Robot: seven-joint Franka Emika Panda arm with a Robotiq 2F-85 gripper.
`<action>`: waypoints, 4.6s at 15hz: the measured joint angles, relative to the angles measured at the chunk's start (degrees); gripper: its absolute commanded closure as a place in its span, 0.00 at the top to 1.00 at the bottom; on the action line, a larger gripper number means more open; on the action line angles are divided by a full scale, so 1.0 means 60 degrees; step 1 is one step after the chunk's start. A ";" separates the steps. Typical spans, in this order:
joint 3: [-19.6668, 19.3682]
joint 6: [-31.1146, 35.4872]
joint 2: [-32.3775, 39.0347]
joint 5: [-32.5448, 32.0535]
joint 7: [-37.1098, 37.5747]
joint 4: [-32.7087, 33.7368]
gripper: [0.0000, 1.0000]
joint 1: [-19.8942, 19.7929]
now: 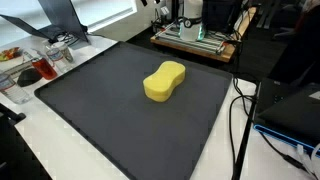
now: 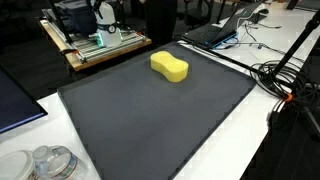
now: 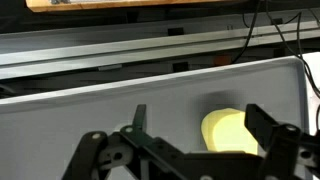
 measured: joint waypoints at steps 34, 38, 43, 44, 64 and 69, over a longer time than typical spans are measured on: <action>0.5623 0.0192 -0.0799 -0.0064 0.4264 0.1630 1.00 0.2679; 0.5775 0.0196 -0.0758 -0.0215 0.4287 0.1629 1.00 0.2822; 0.5738 0.0225 -0.0736 -0.0215 0.4286 0.1643 1.00 0.2823; 0.5783 0.0331 -0.0652 -0.0216 0.4285 0.1710 1.00 0.2829; 0.5846 -0.2546 0.6766 -0.3210 1.0907 0.8817 1.00 0.4180; 0.4967 -0.2758 0.8001 -0.3109 1.0595 1.0612 1.00 0.4281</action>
